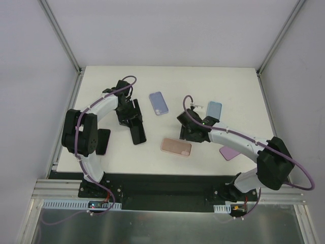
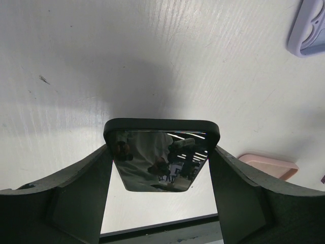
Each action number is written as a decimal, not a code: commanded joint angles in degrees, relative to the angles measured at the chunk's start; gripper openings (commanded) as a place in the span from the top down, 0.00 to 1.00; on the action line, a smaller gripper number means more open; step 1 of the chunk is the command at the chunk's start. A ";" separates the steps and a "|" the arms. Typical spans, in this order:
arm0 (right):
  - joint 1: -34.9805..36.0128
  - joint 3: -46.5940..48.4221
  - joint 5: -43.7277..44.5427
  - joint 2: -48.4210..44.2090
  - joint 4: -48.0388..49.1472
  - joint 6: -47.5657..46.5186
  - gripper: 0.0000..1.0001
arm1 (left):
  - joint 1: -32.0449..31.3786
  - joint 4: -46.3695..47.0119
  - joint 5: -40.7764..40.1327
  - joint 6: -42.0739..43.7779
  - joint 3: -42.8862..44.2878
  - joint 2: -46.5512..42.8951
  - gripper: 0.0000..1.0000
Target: Put the phone into the phone case
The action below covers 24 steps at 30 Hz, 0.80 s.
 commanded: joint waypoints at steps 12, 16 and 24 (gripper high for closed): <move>4.55 -5.53 7.42 2.48 -5.59 19.95 0.51 | 0.37 0.04 5.28 2.04 0.79 -1.07 1.00; 4.63 -7.20 5.48 4.68 -2.69 18.46 0.51 | 0.37 -0.04 5.90 2.22 0.71 -1.07 1.00; 4.63 -9.23 2.40 7.23 4.87 9.50 0.88 | 0.37 -0.04 6.16 3.80 -0.26 -2.38 1.00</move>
